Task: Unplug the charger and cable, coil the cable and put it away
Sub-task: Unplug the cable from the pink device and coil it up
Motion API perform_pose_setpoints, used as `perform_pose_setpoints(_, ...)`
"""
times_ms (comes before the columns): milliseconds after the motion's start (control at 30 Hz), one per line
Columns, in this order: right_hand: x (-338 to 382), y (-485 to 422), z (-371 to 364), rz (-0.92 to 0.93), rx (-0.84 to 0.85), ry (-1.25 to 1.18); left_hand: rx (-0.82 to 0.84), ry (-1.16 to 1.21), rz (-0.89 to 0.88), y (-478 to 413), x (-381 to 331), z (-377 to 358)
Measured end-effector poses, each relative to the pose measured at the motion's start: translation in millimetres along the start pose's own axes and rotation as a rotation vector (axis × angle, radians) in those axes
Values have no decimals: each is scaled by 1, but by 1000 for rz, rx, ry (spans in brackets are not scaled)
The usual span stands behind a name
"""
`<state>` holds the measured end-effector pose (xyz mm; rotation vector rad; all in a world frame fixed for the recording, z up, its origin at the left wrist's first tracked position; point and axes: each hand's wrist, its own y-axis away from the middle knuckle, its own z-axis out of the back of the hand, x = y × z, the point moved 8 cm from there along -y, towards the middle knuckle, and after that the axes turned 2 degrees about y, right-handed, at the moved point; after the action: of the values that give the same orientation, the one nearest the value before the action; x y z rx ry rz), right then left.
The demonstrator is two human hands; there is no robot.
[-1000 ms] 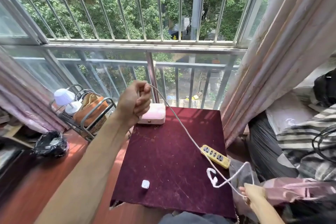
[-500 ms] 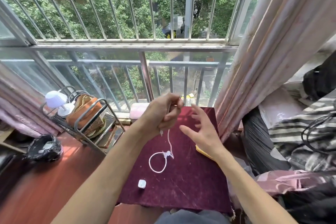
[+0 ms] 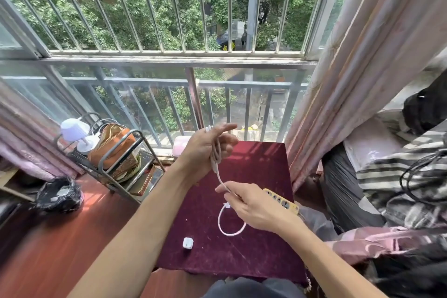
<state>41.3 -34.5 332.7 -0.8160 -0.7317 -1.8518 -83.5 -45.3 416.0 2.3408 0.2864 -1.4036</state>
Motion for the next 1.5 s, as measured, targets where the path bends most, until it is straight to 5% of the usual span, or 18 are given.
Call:
perform_pose_setpoints(267,55,32,70,128,-129,325,101,-236,62,1,38,3)
perform_pose_setpoints(433,77,39,106,201,-170,370,306,-363,42,11,49,-25)
perform_pose_setpoints(667,88,36,136,245,-136,298,346,-489,57,23,62,-48)
perform_pose_setpoints(900,59,16,155,252,-176,-12,501,-100,221,35,72,-73)
perform_pose_setpoints(1200,18,-7,127,289,-211,-558,455,157,195,43,50,-78)
perform_pose_setpoints(1500,-1,-2,97,108,-447,-706,408,314,69,41,34,-85)
